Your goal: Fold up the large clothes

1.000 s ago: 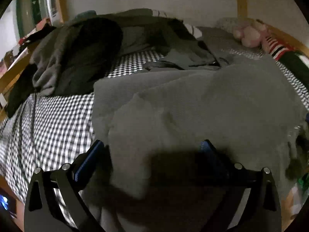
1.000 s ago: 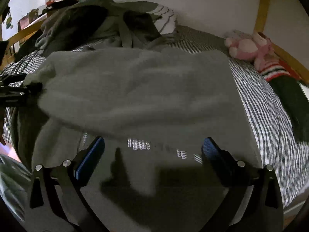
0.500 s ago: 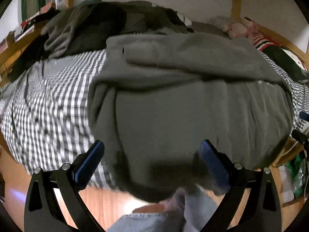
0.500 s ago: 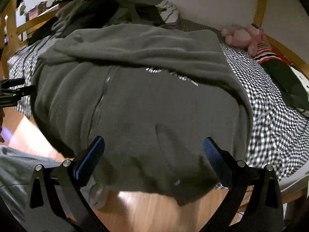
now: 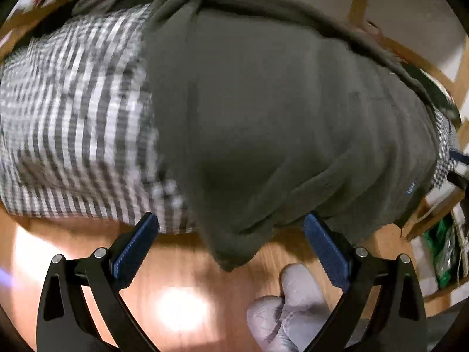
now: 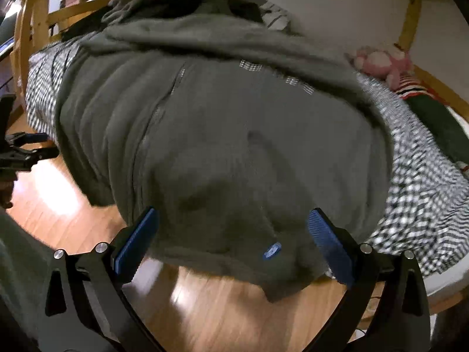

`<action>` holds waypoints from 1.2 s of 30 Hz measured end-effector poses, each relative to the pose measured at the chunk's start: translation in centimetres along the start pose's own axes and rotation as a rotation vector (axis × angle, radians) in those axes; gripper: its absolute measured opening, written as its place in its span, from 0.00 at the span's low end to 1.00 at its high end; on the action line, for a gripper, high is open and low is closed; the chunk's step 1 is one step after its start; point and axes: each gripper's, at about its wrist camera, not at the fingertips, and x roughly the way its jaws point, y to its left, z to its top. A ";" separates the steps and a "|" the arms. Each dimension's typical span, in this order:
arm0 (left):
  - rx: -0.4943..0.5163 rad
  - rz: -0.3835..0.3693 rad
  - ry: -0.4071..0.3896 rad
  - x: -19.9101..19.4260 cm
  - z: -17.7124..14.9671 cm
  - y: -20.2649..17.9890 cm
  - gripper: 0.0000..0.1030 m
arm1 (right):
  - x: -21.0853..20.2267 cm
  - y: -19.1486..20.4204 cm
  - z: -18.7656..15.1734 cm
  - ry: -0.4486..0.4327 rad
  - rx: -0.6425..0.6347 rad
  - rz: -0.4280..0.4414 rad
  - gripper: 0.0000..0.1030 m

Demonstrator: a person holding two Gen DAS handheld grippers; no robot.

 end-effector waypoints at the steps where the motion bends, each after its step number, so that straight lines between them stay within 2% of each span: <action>1: -0.050 -0.027 -0.018 0.9 -1.1 1.2 0.95 | 0.5 0.1 -0.6 0.014 -0.006 0.005 0.97; 3: -0.095 -0.043 -0.025 2.2 -2.5 2.4 0.95 | 1.4 0.3 -1.4 0.038 -0.013 0.021 0.97; 6: -0.085 -0.057 0.022 5.1 -3.7 3.2 0.95 | 2.5 0.4 -2.6 0.071 -0.005 0.049 0.97; 11: -0.127 -0.153 0.068 8.2 -3.3 3.3 0.95 | 3.7 -0.2 -4.3 0.119 -0.007 0.058 0.97; 15: -0.120 -0.213 0.133 10.0 -3.1 2.3 0.95 | 4.2 -2.1 -5.6 0.139 0.056 0.050 0.97; 17: -0.129 -0.234 0.196 10.9 -3.1 1.8 0.93 | 4.2 -3.2 -5.9 0.144 0.090 0.038 0.97; 18: -0.145 -0.245 0.237 11.3 -3.1 1.8 0.88 | 4.1 -3.7 -6.1 0.144 0.100 0.029 0.97; 20: -0.171 -0.250 0.293 11.2 -3.2 1.9 0.62 | 4.1 -4.5 -6.1 0.143 0.107 0.016 0.97; 21: -0.191 -0.259 0.309 10.7 -3.7 2.0 0.55 | 4.1 -5.0 -6.2 0.143 0.111 0.007 0.97; 23: -0.240 -0.298 0.343 10.2 -3.6 2.5 0.16 | 4.0 -5.7 -6.4 0.140 0.122 -0.004 0.97; 30: -0.175 -0.343 0.405 7.3 -3.3 1.4 0.10 | 3.6 -9.6 -9.2 0.151 0.211 0.012 0.97; 36: -0.166 -0.362 0.410 4.6 -2.4 1.3 0.09 | 3.8 -13.2 -12.3 0.155 0.375 0.098 0.97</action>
